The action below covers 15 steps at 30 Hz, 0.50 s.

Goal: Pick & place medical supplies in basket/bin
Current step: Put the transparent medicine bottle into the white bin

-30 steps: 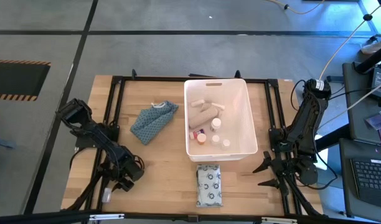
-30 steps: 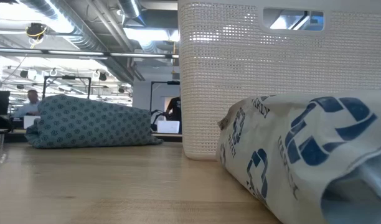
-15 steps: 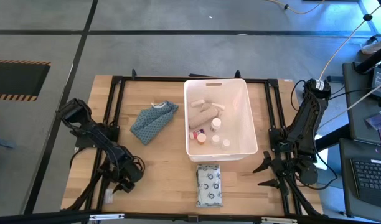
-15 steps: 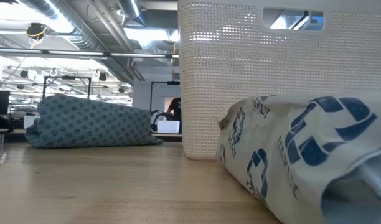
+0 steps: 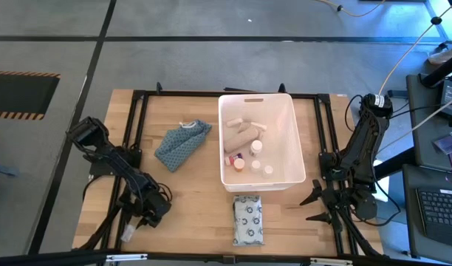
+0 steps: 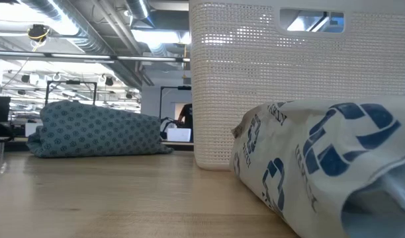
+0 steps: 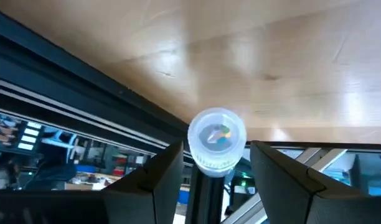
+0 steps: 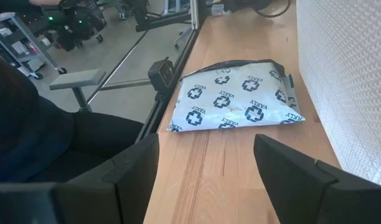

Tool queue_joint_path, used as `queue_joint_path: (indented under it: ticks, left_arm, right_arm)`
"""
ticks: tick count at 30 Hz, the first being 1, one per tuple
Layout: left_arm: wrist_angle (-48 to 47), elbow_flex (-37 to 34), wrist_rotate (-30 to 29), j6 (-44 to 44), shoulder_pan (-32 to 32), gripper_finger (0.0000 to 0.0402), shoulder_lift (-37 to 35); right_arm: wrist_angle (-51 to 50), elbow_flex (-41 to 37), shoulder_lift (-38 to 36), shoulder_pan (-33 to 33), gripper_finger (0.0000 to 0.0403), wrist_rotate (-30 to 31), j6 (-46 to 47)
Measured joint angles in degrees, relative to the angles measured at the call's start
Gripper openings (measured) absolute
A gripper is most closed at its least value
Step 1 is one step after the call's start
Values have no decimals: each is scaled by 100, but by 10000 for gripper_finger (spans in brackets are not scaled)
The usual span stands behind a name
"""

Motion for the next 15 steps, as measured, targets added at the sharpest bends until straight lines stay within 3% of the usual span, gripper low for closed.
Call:
queue_joint_path:
  ticks: [8,15]
  left_arm:
    - [847,81,-830,126,-67,180,28]
    - [813,102,-328,121,-260,168,520]
  right_arm:
    - [-10,0,-2,-2,264,0,-7]
    - [-39,0,-2,-2,264,-2,-13]
